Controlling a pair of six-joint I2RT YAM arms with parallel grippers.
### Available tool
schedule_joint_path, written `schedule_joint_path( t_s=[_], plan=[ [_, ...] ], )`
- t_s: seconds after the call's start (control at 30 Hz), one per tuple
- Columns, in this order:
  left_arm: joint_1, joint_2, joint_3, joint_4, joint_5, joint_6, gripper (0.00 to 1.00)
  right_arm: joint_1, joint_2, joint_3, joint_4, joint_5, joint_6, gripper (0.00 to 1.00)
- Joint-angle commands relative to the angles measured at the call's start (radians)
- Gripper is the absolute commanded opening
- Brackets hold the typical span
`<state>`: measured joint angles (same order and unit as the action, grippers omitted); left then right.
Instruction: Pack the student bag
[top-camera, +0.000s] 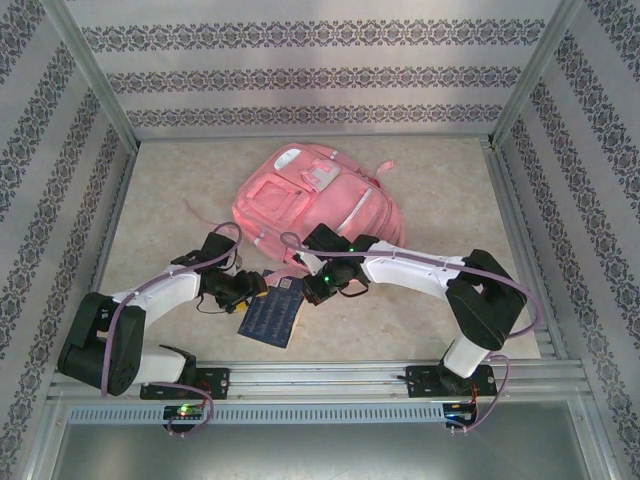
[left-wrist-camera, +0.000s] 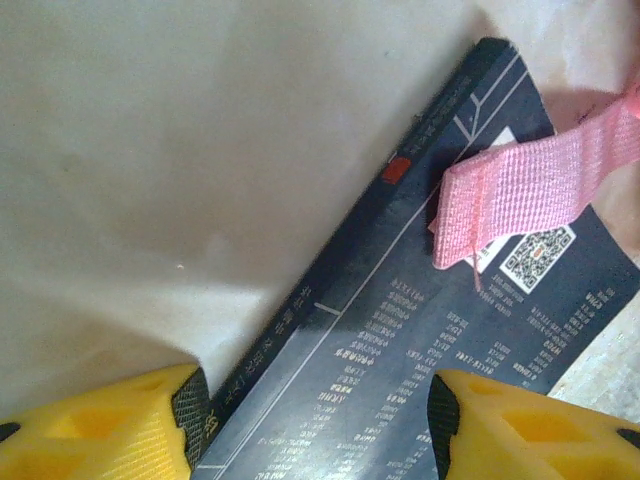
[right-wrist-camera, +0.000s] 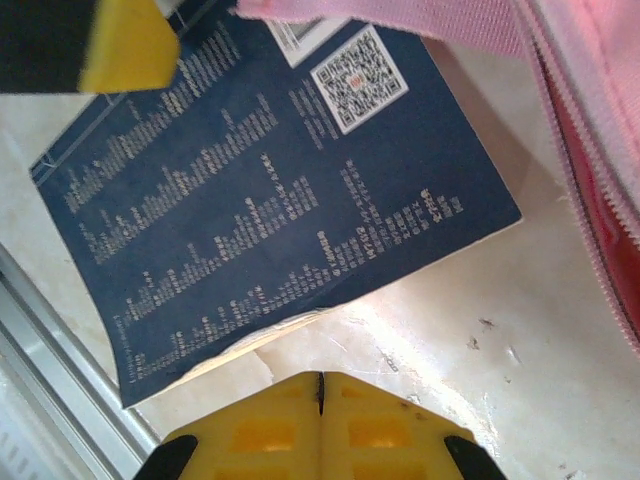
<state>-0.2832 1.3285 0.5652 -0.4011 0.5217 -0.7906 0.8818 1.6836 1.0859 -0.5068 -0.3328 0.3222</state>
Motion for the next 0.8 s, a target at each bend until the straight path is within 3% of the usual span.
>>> schedule_joint_path(
  t_s=[0.0, 0.17, 0.27, 0.37, 0.53, 0.77],
  plan=[
    [-0.034, 0.009, -0.049, 0.038, 0.056, -0.050, 0.61, 0.008, 0.047, 0.025, -0.042, 0.003, 0.026, 0.00],
    [-0.077, 0.060, -0.053, 0.102, 0.103, -0.055, 0.62, 0.008, 0.125, 0.068, -0.051, -0.025, 0.082, 0.01],
    [-0.109, 0.082, -0.054, 0.125, 0.130, -0.061, 0.62, 0.005, 0.142, 0.079, -0.062, -0.014, 0.093, 0.17],
    [-0.123, 0.067, -0.055, 0.124, 0.139, -0.066, 0.61, -0.004, 0.132, 0.076, -0.078, 0.002, 0.105, 0.23],
    [-0.129, 0.028, -0.056, 0.110, 0.164, -0.063, 0.61, -0.034, 0.062, 0.053, -0.098, 0.009, 0.133, 0.23],
    [-0.148, 0.012, -0.030, 0.072, 0.202, -0.034, 0.60, -0.074, 0.025, 0.031, -0.107, -0.098, 0.174, 0.25]
  ],
)
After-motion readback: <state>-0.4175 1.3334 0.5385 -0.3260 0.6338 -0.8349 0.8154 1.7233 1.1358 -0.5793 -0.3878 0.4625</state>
